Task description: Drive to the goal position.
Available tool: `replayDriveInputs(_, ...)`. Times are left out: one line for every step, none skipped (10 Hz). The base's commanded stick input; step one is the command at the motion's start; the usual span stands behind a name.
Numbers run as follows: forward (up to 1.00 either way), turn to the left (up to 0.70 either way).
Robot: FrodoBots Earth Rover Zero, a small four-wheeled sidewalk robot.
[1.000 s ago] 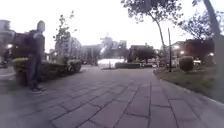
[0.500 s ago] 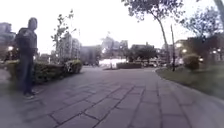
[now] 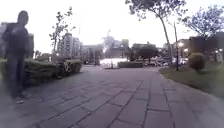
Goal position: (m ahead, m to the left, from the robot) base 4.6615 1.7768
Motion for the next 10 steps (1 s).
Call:
replayDriveInputs(0.70, 0.00)
replayDriveInputs(0.70, 0.00)
replayDriveInputs(0.70, 0.00)
replayDriveInputs(0.70, 0.00)
replayDriveInputs(0.70, 0.00)
replayDriveInputs(0.70, 0.00)
replayDriveInputs(0.70, 0.00)
replayDriveInputs(0.70, 0.00)
replayDriveInputs(0.70, 0.00)
replayDriveInputs(0.70, 0.00)
